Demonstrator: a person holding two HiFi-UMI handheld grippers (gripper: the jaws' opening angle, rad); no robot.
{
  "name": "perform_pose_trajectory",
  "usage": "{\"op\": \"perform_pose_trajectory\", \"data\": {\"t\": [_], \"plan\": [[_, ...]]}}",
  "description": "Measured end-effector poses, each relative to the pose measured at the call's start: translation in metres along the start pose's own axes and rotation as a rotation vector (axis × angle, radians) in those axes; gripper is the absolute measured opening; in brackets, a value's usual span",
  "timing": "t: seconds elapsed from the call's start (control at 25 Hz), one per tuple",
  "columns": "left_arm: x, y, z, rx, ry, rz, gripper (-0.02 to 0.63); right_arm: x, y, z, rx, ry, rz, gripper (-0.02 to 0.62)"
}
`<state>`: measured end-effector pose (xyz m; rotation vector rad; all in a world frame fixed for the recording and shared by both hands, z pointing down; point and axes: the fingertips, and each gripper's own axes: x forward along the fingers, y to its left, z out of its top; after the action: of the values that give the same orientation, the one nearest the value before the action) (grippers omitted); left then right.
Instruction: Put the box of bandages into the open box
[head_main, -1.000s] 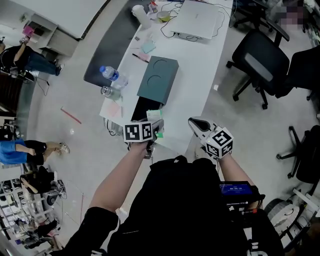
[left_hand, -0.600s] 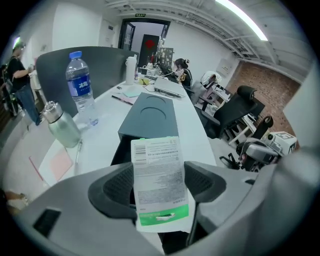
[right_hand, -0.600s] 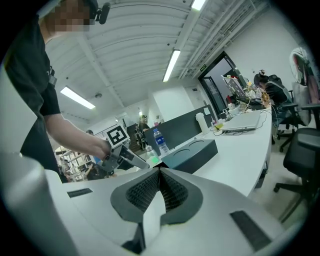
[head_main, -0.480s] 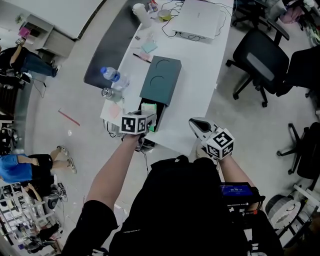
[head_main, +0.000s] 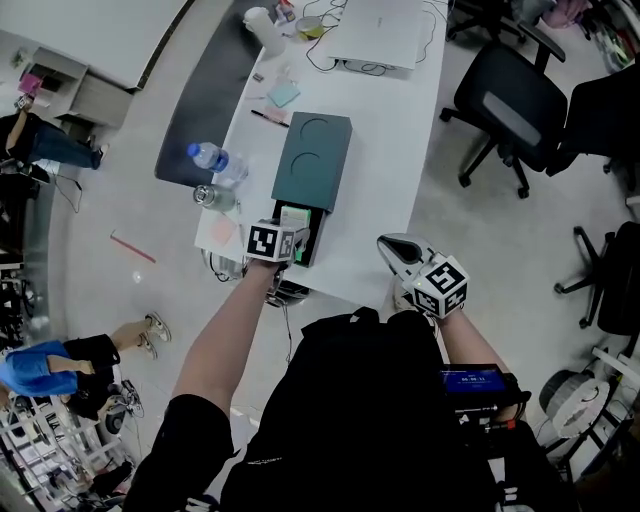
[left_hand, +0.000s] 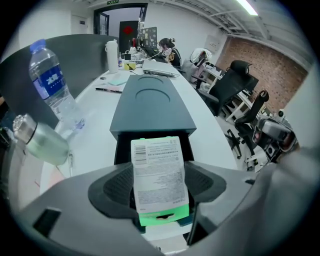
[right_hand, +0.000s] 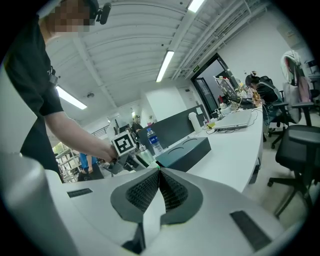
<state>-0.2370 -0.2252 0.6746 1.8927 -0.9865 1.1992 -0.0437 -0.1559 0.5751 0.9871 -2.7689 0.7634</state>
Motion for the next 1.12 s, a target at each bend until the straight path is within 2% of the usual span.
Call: {"op": "perform_pose_trajectory", "data": {"t": [0.4, 0.68, 0.88, 1.12], "plan": [[0.026, 0.004, -0.011, 0.053, 0.079, 0.009, 0.321, 0.0, -0.004, -0.003, 0.014, 0.01, -0.024, 0.028], [0.031, -0.001, -0.012, 0.068, 0.099, 0.02, 0.328, -0.005, -0.004, -0.003, 0.012, 0.025, -0.016, 0.028], [0.015, 0.014, -0.002, 0.044, 0.023, 0.054, 0.334, 0.008, -0.003, 0.0, 0.0, 0.017, 0.021, 0.028], [-0.009, -0.003, 0.004, -0.044, -0.122, 0.091, 0.333, -0.008, -0.002, 0.0, -0.024, 0.043, 0.081, 0.028]]}}
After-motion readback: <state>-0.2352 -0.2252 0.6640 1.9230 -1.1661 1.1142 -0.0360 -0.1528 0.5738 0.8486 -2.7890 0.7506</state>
